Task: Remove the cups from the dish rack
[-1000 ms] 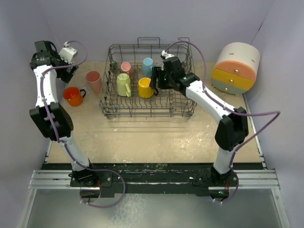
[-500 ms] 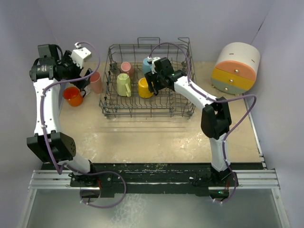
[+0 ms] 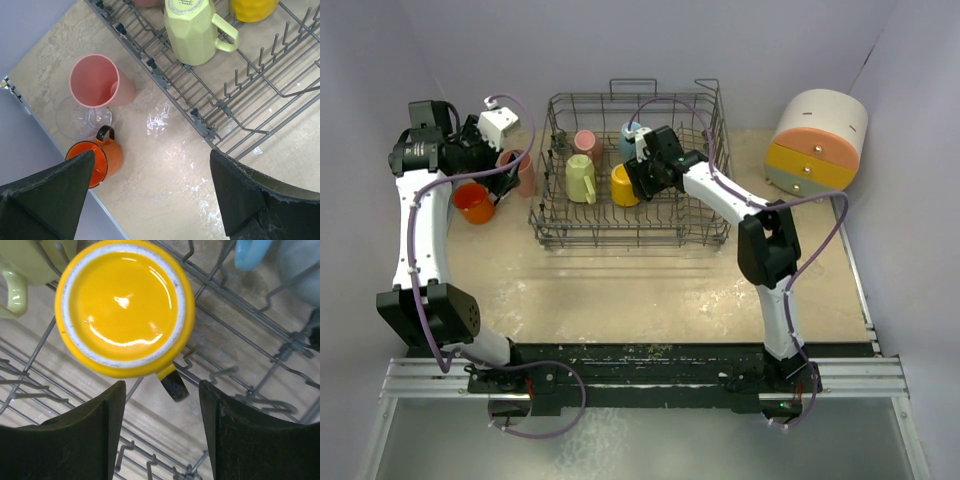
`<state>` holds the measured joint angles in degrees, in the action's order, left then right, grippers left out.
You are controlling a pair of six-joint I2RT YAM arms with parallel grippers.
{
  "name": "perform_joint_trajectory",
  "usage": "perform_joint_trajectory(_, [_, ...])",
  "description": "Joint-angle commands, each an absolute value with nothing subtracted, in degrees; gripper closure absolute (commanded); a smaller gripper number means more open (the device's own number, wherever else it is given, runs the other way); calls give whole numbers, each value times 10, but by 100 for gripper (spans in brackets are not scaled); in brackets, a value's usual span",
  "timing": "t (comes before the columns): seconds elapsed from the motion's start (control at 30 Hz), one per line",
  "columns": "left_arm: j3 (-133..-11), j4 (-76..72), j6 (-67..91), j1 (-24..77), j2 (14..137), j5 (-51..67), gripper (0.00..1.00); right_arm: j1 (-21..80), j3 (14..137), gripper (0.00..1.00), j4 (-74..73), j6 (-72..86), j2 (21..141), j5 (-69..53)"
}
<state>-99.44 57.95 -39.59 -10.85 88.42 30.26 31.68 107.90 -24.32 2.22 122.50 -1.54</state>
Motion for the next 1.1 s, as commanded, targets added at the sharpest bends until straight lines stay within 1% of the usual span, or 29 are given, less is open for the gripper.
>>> perform_joint_trajectory(0.0, [-992, 560, -399, -107, 854, 312, 1, 314, 1099, 38, -226, 2, 1240, -50])
perform_joint_trajectory(0.07, [-992, 558, -398, -107, 852, 311, 1, 314, 1097, 41, -219, 5, 1239, -70])
perform_joint_trajectory(0.23, [-990, 559, -394, -107, 848, 322, 1, 315, 1073, 56, -191, 11, 1222, -74])
perform_joint_trajectory(0.37, [-986, 558, -377, -105, 849, 352, 0, 316, 1035, 67, -163, 22, 1195, -82])
perform_joint_trajectory(0.6, [-968, 542, -380, -95, 842, 338, 1, 318, 1027, 70, -157, 29, 1194, -83])
perform_joint_trajectory(0.63, [-967, 542, -382, -95, 841, 337, 1, 319, 1029, 69, -155, 29, 1197, -80])
perform_joint_trajectory(0.7, [-964, 542, -384, -94, 841, 338, 1, 323, 1038, 64, -155, 29, 1205, -73])
perform_joint_trajectory(0.8, [-961, 540, -379, -93, 839, 338, 1, 327, 1058, 66, -164, 29, 1224, -58])
perform_joint_trajectory(0.87, [-957, 538, -379, -90, 836, 335, 0, 329, 1057, 72, -160, 33, 1225, -46])
perform_joint_trajectory(1.03, [-940, 536, -387, -85, 829, 338, 1, 331, 1054, 99, -145, 42, 1203, -22])
perform_joint_trajectory(1.07, [-936, 536, -388, -85, 828, 340, 1, 333, 1055, 100, -142, 42, 1196, -16])
